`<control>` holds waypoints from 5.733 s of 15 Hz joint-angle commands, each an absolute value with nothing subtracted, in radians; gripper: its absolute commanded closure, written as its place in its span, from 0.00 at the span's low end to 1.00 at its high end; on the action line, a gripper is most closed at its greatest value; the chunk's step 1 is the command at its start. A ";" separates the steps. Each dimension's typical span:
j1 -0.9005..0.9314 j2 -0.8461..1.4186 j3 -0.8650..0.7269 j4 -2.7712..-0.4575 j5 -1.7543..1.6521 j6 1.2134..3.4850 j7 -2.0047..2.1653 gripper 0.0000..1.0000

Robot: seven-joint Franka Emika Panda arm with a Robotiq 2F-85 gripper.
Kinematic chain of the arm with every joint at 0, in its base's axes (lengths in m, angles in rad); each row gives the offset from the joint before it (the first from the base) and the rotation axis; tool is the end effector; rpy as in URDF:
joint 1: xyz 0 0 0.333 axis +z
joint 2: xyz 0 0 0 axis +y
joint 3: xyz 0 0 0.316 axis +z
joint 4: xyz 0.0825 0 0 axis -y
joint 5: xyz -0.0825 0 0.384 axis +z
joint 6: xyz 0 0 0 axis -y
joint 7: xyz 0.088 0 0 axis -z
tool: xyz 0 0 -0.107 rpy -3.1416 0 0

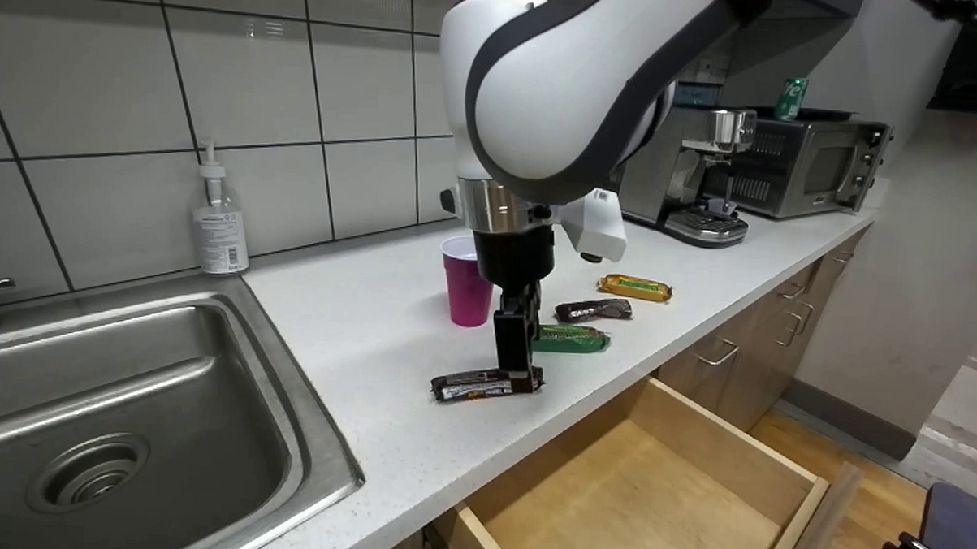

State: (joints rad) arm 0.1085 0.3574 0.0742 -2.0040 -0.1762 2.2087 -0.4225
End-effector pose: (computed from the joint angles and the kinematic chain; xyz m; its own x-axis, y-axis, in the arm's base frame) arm 0.5792 0.1000 0.2669 0.7420 0.6454 -0.1814 0.6596 -0.7512 0.0257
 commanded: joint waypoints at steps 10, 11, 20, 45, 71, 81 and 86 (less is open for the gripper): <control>0.110 0.557 0.113 -1.767 -0.277 2.118 -0.533 0.00; 0.111 0.566 0.112 -1.758 -0.282 2.115 -0.534 0.00; 0.109 0.602 0.117 -1.717 -0.285 2.097 -0.557 0.51; 0.079 0.201 0.124 -2.223 -0.275 2.153 -0.560 0.96; 0.139 0.270 0.124 -2.504 -0.534 2.400 -0.473 0.96; 0.145 0.429 0.095 -2.428 -0.614 2.482 -0.446 0.96; 0.149 0.473 0.086 -2.416 -0.641 2.530 -0.414 0.96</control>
